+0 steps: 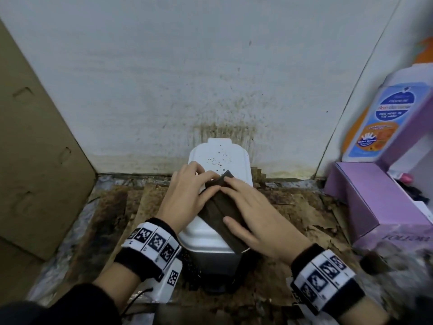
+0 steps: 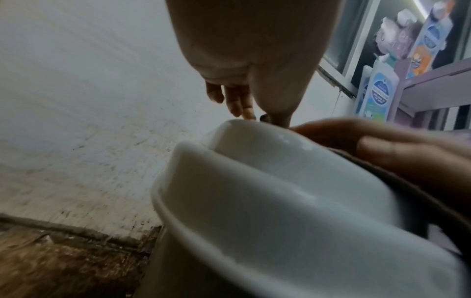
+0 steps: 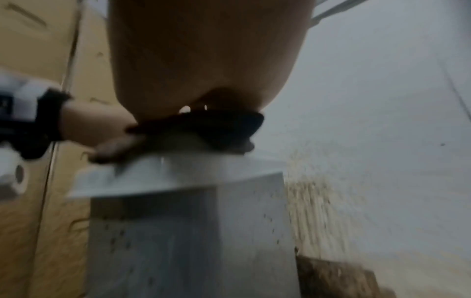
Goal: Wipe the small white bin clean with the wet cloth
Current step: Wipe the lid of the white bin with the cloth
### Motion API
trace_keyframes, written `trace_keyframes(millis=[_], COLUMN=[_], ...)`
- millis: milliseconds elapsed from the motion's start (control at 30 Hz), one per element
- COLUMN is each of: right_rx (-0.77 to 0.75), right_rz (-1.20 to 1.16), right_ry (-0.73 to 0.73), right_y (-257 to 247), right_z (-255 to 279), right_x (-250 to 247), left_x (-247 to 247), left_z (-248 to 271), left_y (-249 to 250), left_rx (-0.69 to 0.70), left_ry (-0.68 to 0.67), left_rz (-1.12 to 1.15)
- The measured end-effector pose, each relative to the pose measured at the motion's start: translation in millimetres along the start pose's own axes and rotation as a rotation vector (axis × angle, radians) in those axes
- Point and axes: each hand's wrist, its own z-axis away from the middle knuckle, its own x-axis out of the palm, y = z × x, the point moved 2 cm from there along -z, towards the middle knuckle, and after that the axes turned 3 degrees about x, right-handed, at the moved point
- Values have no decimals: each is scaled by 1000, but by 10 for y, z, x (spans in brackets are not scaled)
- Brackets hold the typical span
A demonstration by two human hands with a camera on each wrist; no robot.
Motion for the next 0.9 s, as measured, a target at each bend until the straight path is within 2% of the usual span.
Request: trace_keyframes(millis=[100,200,333,433,733,900], right_rx=[-11,83,257,333,420,418], right_rz=[34,42,51,33,-117,-163], right_ry=[-15,99,164,133,-68,-55], right_y=[24,-43,-166,-151,319,310], right_z=[-25,13,-32,-166,-841,-732], right_x=[171,265,359,312,155,179], left_x=[27,50,133,198,221,226], left_z=[29,184,461,516,549,552], left_y=[-80,-201,-275,-254,-305,-312], left_rx=[-87,-195,-316,-319,-319,-277], left_ry=[30,57,-84,-166,-244,-267], left_rz=[49,214,352,378,460,373])
